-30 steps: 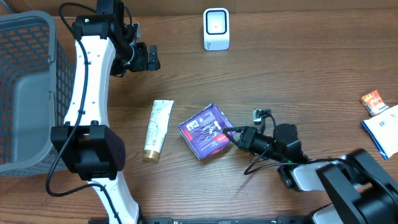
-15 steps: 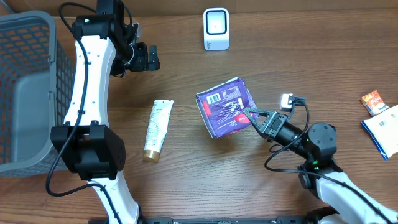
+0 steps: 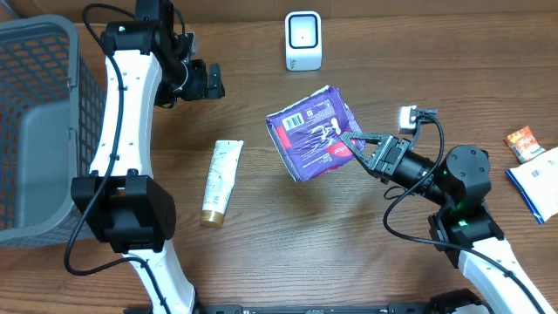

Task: Scan the item barcode
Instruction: 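Lift the purple box and carry it up toward the scanner, then hold the purple box's barcode in front of the white scanner, then carry the purple box to the table's right edge and release it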

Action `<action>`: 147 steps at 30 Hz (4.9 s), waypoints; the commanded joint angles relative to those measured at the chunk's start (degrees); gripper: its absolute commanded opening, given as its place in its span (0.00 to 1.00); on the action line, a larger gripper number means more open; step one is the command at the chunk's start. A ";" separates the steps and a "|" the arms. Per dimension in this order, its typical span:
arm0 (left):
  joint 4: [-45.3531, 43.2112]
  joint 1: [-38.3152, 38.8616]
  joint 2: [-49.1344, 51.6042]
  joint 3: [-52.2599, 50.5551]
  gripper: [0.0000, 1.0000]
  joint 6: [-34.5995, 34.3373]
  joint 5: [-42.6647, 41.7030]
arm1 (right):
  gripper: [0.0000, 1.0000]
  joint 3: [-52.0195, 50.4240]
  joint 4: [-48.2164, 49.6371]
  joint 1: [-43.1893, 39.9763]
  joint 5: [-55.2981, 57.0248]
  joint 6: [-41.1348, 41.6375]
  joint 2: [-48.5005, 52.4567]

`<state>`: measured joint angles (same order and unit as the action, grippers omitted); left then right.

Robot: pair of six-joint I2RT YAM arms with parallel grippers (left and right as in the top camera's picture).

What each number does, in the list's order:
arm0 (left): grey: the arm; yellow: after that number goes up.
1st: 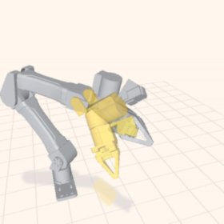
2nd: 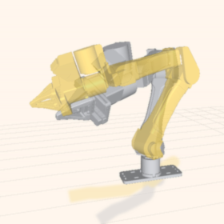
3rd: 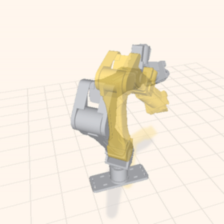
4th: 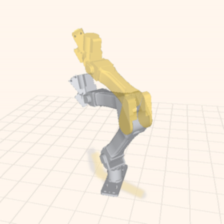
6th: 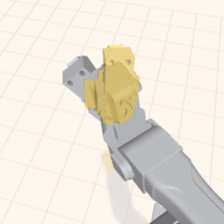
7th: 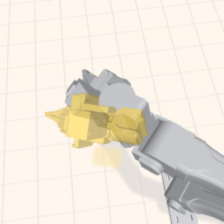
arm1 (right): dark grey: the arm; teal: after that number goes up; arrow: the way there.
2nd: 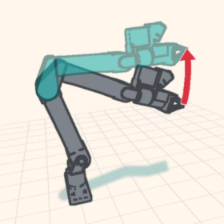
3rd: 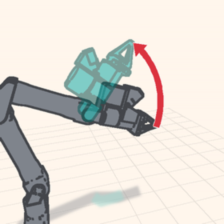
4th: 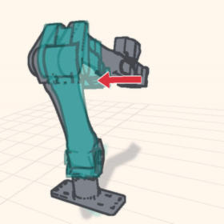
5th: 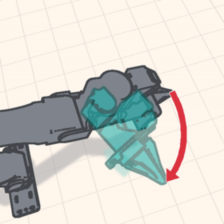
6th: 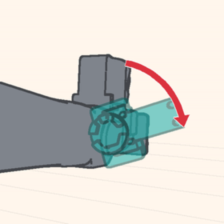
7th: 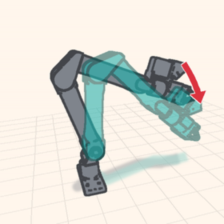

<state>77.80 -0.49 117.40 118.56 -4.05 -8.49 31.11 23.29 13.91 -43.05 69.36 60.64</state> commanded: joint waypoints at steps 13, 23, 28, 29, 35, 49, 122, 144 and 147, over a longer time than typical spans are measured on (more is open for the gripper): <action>-0.07 -0.24 -0.90 0.79 1.00 1.29 0.11 | 0.04 1.62 -4.28 -0.11 34.91 -40.17 0.26; -0.07 -0.24 -0.90 0.79 1.00 1.29 0.11 | 0.04 6.40 12.61 -0.07 47.01 -64.02 17.16; -0.07 -0.24 -0.90 0.79 1.00 1.29 0.11 | 0.04 19.67 12.55 0.00 50.95 -81.24 31.67; -0.07 -0.24 -0.90 0.79 1.00 1.29 0.11 | 0.04 22.49 12.44 0.13 50.95 -83.47 33.81; -0.07 -0.24 -0.90 0.79 1.00 1.29 0.11 | 0.04 36.76 10.14 2.25 50.69 -96.70 43.39; -0.07 -0.24 -0.90 0.79 1.00 1.29 0.11 | 0.04 43.65 26.49 8.22 53.05 -134.40 60.83; -0.07 -0.24 -0.90 0.79 1.00 1.29 0.11 | 0.04 38.07 16.92 -24.22 128.89 -98.09 59.39; -0.07 -0.24 -0.90 0.79 1.00 1.29 0.11 | 1.00 43.25 -20.04 -12.24 109.09 -73.75 41.22; -0.07 -0.24 -0.90 0.79 1.00 1.29 0.11 | 1.00 43.25 -35.50 -4.87 99.62 -61.70 38.16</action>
<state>77.80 -0.49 117.40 118.56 -4.05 -8.49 74.50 -3.90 3.09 65.54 -2.61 101.71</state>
